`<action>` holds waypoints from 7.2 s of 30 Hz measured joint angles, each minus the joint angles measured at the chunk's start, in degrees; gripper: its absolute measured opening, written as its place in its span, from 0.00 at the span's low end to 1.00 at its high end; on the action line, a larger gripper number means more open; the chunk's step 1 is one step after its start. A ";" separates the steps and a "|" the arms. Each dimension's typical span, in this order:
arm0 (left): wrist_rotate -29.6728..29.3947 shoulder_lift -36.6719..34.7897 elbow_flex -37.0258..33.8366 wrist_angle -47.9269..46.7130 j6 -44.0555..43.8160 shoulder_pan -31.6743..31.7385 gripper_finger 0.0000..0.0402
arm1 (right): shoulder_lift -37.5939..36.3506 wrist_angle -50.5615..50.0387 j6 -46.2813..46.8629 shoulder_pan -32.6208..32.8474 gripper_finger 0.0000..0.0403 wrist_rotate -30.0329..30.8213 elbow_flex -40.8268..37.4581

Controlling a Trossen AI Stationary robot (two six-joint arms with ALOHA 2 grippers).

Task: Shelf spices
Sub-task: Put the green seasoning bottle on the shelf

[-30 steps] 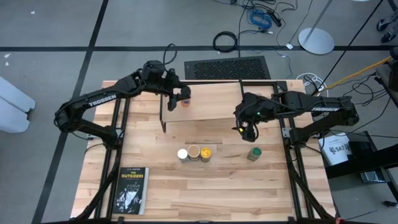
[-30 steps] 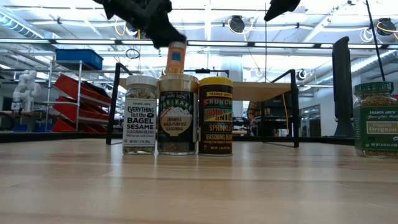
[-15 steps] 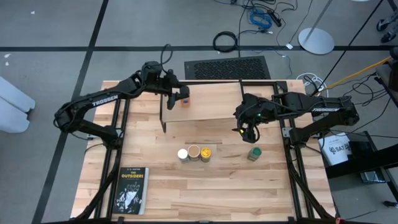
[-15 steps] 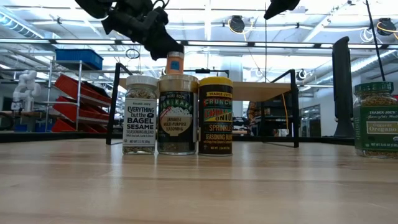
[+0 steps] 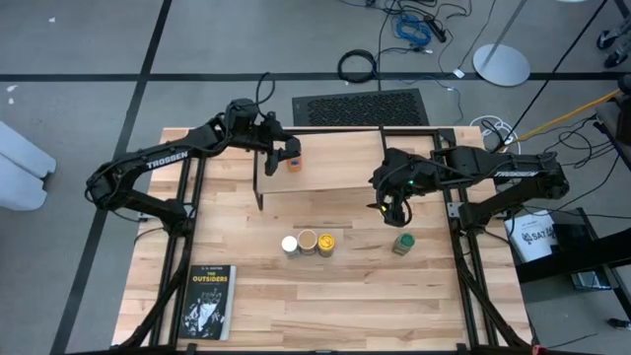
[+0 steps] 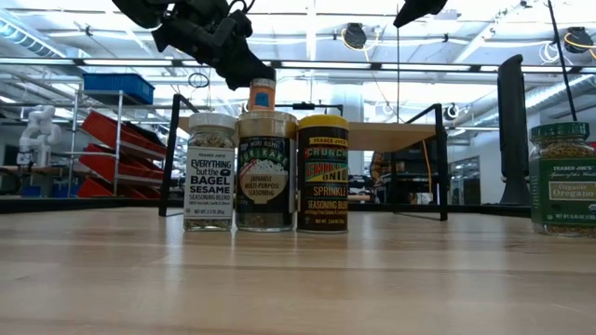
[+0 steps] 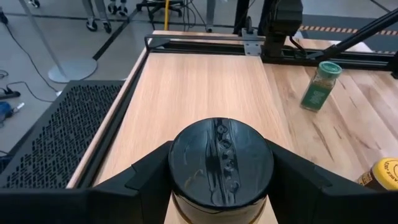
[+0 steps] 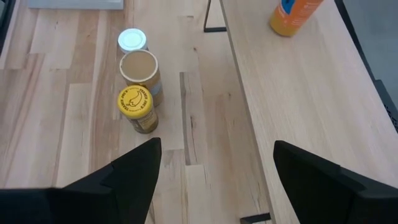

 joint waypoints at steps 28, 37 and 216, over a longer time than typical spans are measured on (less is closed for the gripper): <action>-0.29 -4.16 1.57 0.01 -1.46 -0.02 0.80 | 0.00 -0.03 -0.50 0.00 0.74 -0.02 0.00; -8.84 -15.26 2.69 -0.55 -11.80 -2.16 0.80 | -0.02 -11.25 6.00 0.00 0.74 -0.19 0.00; -24.06 -17.63 2.16 -2.27 -7.42 -27.26 0.80 | 19.17 -32.22 -11.61 -19.81 0.49 -6.29 53.13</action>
